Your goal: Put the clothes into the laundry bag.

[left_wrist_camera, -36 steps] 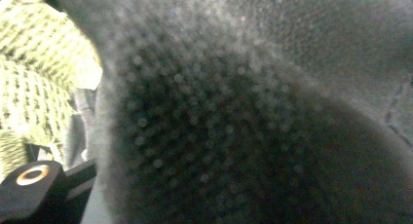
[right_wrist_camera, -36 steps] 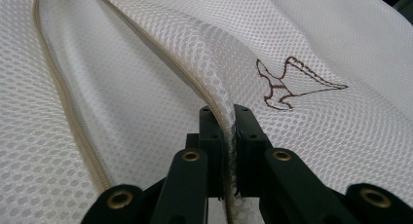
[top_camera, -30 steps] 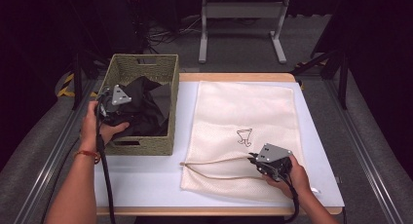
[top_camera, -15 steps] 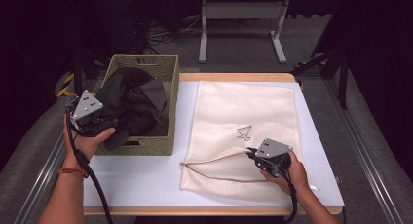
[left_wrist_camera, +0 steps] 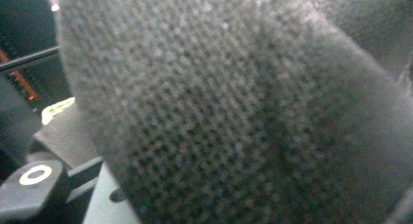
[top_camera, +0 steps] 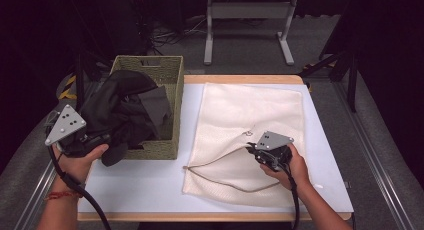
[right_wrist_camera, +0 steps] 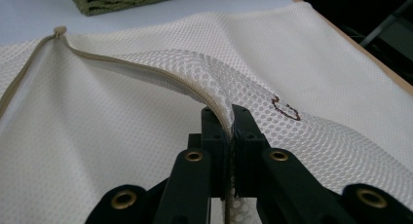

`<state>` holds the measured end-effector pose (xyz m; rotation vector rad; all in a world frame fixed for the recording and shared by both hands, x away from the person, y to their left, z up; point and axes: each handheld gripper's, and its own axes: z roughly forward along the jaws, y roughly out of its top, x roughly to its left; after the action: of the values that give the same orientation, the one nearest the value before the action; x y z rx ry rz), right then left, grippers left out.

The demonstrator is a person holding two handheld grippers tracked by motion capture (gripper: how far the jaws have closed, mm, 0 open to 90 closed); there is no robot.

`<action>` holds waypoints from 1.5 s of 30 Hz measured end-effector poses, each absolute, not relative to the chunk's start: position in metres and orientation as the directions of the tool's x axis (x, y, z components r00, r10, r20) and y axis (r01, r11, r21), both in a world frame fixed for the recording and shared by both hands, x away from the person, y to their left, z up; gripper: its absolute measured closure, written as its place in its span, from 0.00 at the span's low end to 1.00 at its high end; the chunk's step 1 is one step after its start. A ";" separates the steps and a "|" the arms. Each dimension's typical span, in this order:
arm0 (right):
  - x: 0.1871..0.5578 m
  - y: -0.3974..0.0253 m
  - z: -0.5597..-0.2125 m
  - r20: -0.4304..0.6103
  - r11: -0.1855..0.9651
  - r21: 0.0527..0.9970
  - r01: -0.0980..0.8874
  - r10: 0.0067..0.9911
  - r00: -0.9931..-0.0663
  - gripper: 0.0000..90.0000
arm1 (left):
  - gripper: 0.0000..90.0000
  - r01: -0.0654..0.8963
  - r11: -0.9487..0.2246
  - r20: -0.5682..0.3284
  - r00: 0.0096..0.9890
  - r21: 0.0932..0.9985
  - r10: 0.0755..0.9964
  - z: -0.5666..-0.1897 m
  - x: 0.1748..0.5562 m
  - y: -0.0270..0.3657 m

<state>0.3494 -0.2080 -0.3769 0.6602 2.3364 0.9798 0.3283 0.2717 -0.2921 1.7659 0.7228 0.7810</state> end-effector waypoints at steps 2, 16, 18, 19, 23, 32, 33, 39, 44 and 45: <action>0.351 -0.208 -0.374 -0.271 0.611 0.757 0.232 0.616 -0.740 0.96 | 0.61 0.088 -0.281 0.169 0.615 0.956 0.770 -0.289 0.319 0.269; 0.355 -0.209 -0.370 -0.261 0.592 0.771 0.235 0.630 -0.732 0.96 | 0.61 -0.011 -0.273 0.202 0.703 0.962 0.682 -0.274 0.265 0.236; 0.355 -0.209 -0.370 -0.261 0.591 0.772 0.235 0.631 -0.731 0.96 | 0.61 -0.023 -0.282 0.210 0.725 0.959 0.656 -0.275 0.259 0.226; 0.355 -0.209 -0.369 -0.260 0.589 0.774 0.234 0.633 -0.729 0.96 | 0.61 -0.022 -0.281 0.204 0.743 0.960 0.638 -0.276 0.257 0.221; 0.356 -0.210 -0.369 -0.253 0.583 0.776 0.240 0.636 -0.729 0.96 | 0.61 -0.023 -0.281 0.196 0.773 0.959 0.604 -0.281 0.253 0.209; 0.361 -0.209 -0.363 -0.245 0.571 0.782 0.249 0.649 -0.720 0.96 | 0.61 -0.019 -0.304 0.165 0.871 0.952 0.463 -0.292 0.244 0.171; 0.361 -0.209 -0.362 -0.244 0.570 0.783 0.251 0.651 -0.718 0.96 | 0.61 -0.020 -0.306 0.164 0.877 0.952 0.452 -0.293 0.244 0.166; 0.362 -0.209 -0.361 -0.234 0.562 0.787 0.255 0.654 -0.720 0.96 | 0.61 -0.044 -0.363 0.170 0.932 0.931 0.321 -0.304 0.240 0.125; 0.363 -0.211 -0.360 -0.224 0.553 0.792 0.257 0.656 -0.720 0.96 | 0.61 -0.020 -0.436 0.142 0.958 0.900 0.248 -0.324 0.245 0.088; 0.363 -0.211 -0.360 -0.224 0.552 0.794 0.256 0.656 -0.720 0.96 | 0.61 -0.015 -0.449 0.136 0.962 0.893 0.238 -0.329 0.248 0.081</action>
<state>0.3625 -0.2109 -0.3599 0.7342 2.2840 1.0525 0.2476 0.0811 -0.3287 2.0194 0.1588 0.2920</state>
